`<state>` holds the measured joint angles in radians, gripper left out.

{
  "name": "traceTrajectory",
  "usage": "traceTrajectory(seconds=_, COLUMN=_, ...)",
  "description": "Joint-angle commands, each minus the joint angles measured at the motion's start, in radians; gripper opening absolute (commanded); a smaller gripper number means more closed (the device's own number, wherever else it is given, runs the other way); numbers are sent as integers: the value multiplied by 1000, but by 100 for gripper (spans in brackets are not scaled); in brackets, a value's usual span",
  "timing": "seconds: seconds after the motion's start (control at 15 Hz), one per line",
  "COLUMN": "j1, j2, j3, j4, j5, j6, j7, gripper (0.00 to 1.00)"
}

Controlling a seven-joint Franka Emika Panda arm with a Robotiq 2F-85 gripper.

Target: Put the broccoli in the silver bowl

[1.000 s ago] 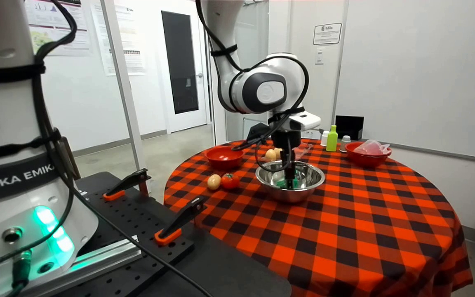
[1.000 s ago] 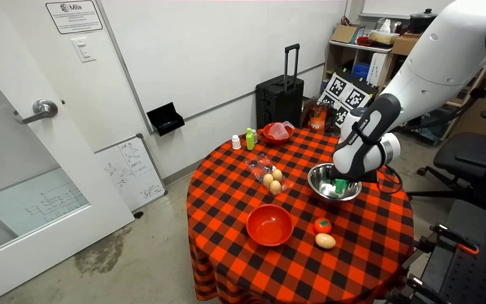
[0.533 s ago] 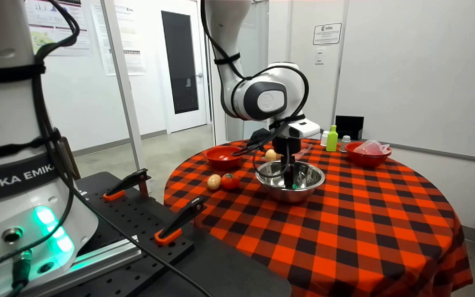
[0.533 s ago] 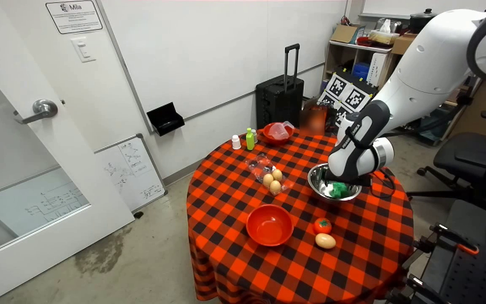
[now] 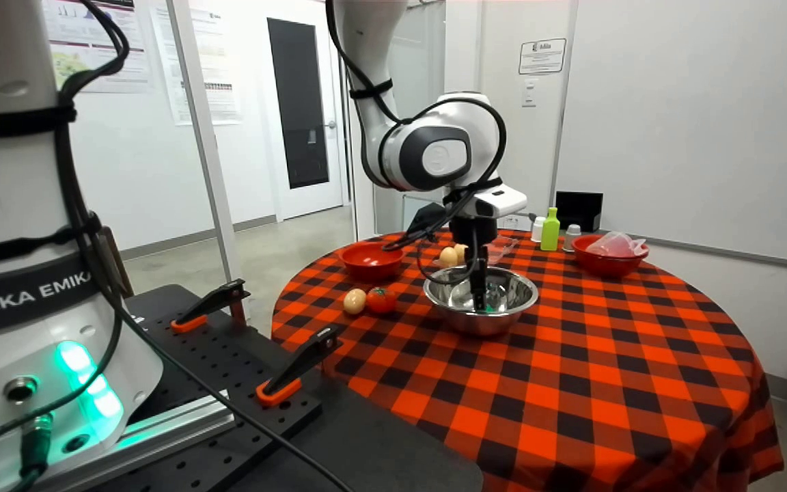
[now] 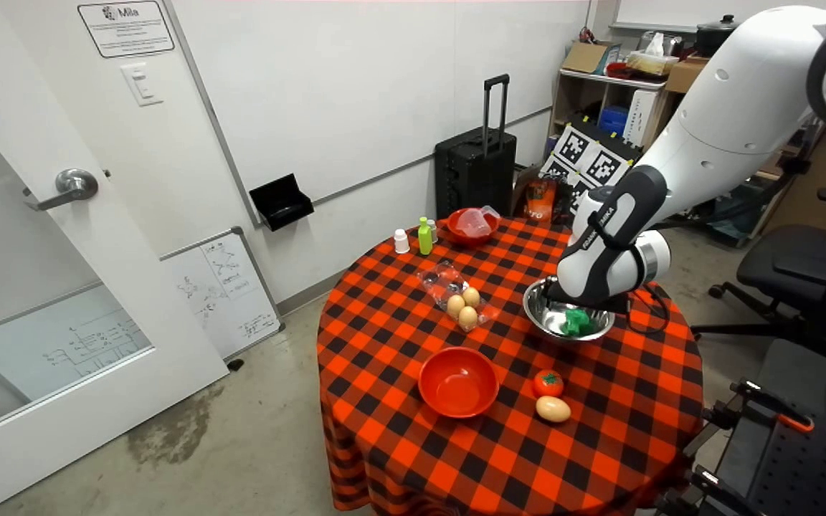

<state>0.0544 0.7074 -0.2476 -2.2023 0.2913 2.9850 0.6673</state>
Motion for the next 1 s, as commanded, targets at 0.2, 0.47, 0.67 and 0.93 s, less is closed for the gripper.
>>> traceTrajectory(seconds=0.2, j1=67, j2=-245, j3=1, j4=-176, j5=-76, j6=-22, j7=-135, gripper=100)
traceTrajectory(seconds=0.47, j1=56, j2=-390, j3=70, j4=-250, j5=-118, j6=-59, j7=-268, gripper=100)
traceTrajectory(seconds=0.67, j1=55, j2=-362, j3=84, j4=-217, j5=-122, j6=-67, j7=-252, gripper=100)
traceTrajectory(seconds=0.93, j1=48, j2=-378, j3=93, j4=-224, j5=-122, j6=-76, j7=-252, gripper=100)
